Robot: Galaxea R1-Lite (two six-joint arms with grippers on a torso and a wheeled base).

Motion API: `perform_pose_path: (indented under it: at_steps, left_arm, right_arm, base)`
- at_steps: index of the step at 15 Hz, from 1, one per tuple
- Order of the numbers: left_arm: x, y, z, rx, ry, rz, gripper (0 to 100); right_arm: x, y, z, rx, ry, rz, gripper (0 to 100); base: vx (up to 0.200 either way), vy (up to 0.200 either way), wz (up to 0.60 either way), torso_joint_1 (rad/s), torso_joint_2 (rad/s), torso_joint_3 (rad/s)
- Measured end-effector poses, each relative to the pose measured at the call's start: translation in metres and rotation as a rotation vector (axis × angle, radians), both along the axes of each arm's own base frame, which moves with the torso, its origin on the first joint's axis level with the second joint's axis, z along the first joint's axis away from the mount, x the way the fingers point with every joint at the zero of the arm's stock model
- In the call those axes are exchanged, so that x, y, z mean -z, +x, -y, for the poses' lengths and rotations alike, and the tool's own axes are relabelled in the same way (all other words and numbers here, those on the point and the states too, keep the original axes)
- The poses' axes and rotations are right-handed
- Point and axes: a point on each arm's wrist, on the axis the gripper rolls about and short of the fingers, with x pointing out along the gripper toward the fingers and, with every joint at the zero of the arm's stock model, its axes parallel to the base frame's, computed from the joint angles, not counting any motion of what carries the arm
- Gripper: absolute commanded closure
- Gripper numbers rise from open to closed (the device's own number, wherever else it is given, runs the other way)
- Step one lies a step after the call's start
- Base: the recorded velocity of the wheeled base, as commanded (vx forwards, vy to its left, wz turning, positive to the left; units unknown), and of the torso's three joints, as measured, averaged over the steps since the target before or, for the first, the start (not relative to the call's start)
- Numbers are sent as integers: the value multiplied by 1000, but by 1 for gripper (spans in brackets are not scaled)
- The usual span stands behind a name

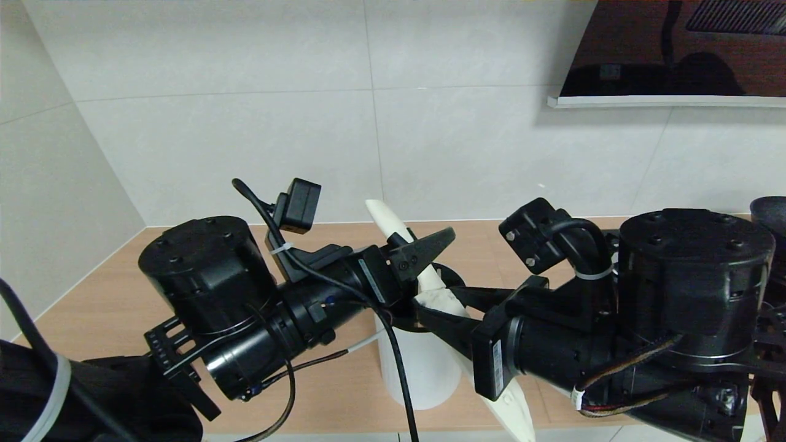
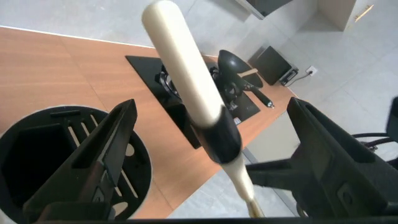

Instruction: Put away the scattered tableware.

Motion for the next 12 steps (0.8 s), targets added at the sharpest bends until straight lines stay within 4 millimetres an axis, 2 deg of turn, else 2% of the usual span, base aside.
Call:
perform_pose_path:
  at_steps: [3,4,12]
  left_arm:
    - [0,0,0,-1,0,-1,0]
    - [0,0,0,-1,1,-1,100]
    - [2,0,0,-5,6,-7,100]
  right_arm:
    - [0,-1,0,-3,0,0,100]
    - [0,-2,0,-3,0,0,100]
    - [-1,-1,0,-3,2,2,100]
  base:
    - [0,0,0,0,0,0]
    - [0,0,0,0,0,0]
    - [0,0,0,0,0,0]
